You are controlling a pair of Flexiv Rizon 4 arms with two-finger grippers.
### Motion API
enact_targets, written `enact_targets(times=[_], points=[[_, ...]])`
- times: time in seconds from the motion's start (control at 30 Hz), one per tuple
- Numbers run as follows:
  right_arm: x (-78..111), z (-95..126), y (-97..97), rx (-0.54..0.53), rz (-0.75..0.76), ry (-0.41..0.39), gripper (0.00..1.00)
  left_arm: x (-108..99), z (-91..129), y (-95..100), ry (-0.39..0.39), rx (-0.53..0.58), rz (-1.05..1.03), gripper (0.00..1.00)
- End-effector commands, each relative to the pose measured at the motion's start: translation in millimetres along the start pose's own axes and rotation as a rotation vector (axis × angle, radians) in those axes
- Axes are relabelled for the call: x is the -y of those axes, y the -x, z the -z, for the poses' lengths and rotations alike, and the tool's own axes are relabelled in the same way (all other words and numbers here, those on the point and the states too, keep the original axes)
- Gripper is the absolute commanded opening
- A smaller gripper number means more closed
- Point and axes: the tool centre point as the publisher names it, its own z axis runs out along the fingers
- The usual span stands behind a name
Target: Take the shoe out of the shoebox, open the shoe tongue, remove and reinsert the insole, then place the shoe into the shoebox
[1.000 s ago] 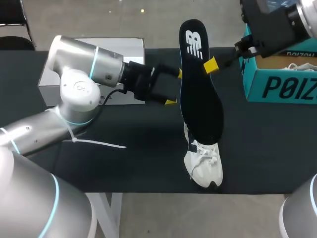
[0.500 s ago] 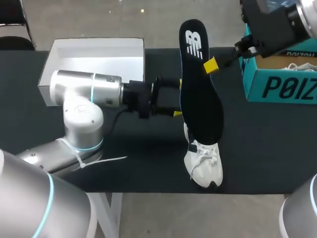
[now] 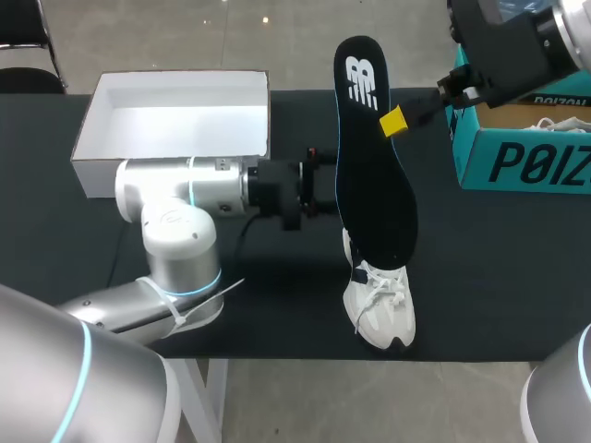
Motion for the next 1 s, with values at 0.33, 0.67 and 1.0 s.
enact_targets(times=[0.33, 0.67, 1.0], points=[[-2.7, -2, 0.3, 0.0, -0.001, -0.005, 0.0, 4, -14, 1.6, 0.039, -0.01, -0.01, 1.0], [30.3, 11, 23.8, 0.007, -0.052, 0.034, 0.0, 4, -14, 1.6, 0.039, -0.01, -0.01, 1.0], [84.8, 28, 68.2, 0.025, -0.18, 0.043, 0.0, 4, -14, 1.6, 0.039, -0.01, -0.01, 1.0]])
